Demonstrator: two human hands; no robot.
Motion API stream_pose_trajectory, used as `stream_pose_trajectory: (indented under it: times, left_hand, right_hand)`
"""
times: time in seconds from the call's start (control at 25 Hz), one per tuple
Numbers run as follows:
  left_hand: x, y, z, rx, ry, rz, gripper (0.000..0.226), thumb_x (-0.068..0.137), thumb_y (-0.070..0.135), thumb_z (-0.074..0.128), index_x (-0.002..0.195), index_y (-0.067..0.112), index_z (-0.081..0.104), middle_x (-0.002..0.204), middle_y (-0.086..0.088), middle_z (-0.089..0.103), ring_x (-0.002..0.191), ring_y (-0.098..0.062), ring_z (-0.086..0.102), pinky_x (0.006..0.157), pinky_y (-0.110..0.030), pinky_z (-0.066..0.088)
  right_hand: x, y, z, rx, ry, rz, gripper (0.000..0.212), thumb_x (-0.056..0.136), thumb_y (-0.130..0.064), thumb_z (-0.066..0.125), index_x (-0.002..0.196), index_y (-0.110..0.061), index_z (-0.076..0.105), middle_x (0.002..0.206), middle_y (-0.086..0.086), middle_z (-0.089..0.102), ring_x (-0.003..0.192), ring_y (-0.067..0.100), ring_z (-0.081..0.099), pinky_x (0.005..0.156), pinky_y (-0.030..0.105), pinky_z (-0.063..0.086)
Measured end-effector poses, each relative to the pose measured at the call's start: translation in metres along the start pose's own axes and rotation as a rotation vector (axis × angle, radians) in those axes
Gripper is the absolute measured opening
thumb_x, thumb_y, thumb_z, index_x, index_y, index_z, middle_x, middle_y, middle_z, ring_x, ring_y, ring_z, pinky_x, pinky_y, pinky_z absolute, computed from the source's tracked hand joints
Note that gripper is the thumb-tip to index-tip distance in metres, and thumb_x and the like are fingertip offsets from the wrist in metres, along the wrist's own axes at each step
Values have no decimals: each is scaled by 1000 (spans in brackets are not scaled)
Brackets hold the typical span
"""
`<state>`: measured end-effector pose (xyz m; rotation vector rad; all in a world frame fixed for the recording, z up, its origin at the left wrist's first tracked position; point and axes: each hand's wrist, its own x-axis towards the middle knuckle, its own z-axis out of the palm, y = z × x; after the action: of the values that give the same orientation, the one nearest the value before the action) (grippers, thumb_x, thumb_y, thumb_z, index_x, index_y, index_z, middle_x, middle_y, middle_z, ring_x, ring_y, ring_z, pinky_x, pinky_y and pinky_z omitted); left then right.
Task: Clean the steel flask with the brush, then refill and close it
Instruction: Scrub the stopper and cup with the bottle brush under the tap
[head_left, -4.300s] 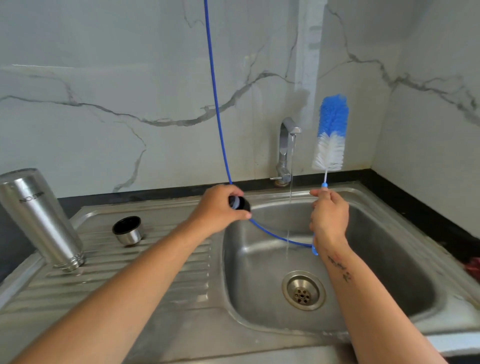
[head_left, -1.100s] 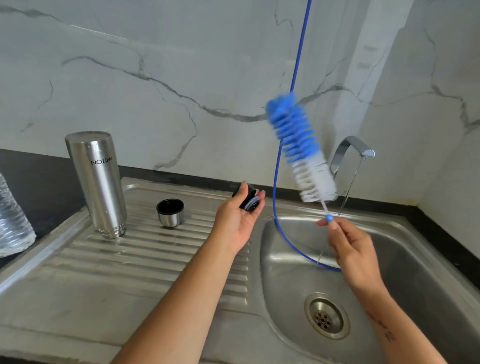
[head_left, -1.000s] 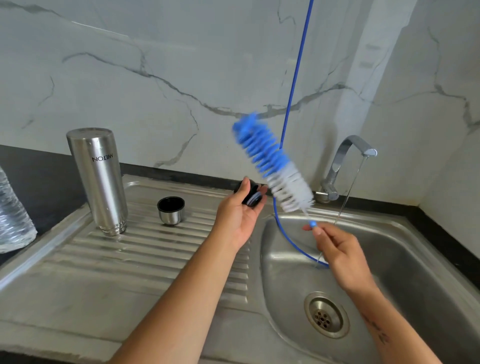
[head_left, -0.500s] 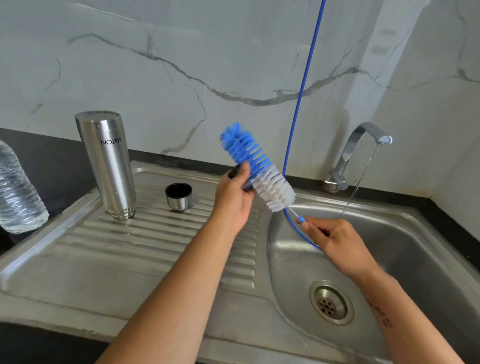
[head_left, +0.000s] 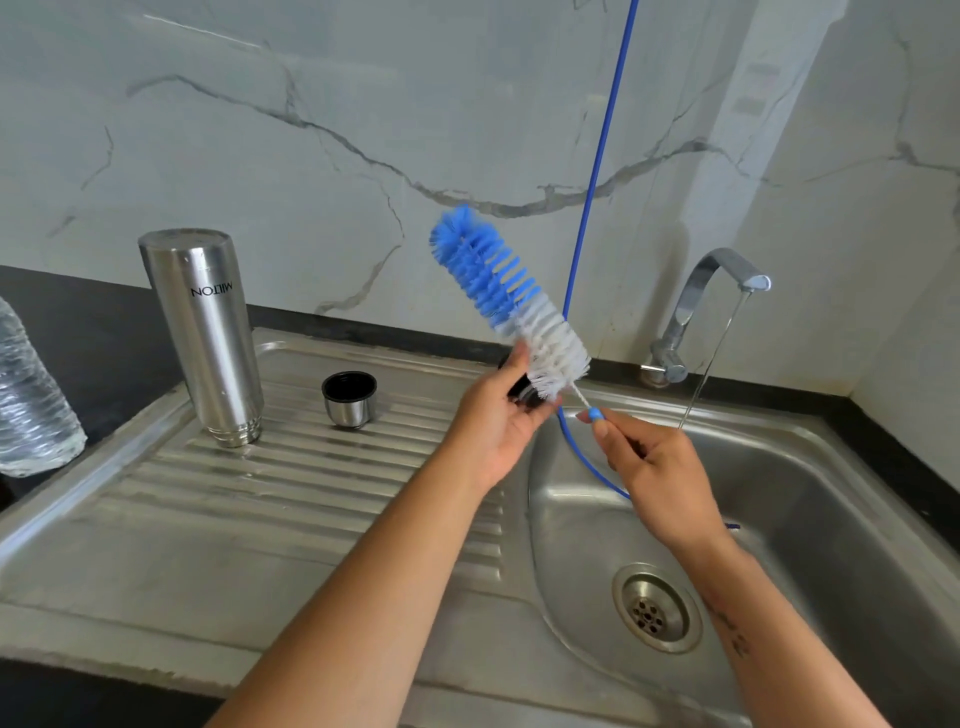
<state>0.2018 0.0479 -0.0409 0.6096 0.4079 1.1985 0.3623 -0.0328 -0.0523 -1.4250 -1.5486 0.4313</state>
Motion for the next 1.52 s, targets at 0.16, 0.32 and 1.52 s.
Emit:
stream_pose_trajectory:
  times: [0.16,0.32,1.52]
  left_hand:
    - [6,19,-8,-77,125,35,14,104,18,56,109,6,62,115,-20,66,112,-33,65,108,-50,48]
    - [6,19,-9,-149,154,20,17,105,13,51,109,1,63,107,-19,69,100,-31,68,106,-49,50]
    - [3,10,-11,82,205,131,19,95,15,69,113,8,70,106,-5,77,104,-20,72,92,-34,58]
  right_hand:
    - [-6,9,-6,170,72,115,23,105,-30,55,107,-26,78,55,-11,34,49,4,30,51,13,28]
    - [-3,17,-14,-67,26,61,29,103,-30,58,102,-9,77,58,-4,31,56,10,24,53,27,24]
    - [-5,18,-2,-132,-25,-36,37,104,-33,56,99,1,71,57,-7,30,57,9,25,52,25,24]
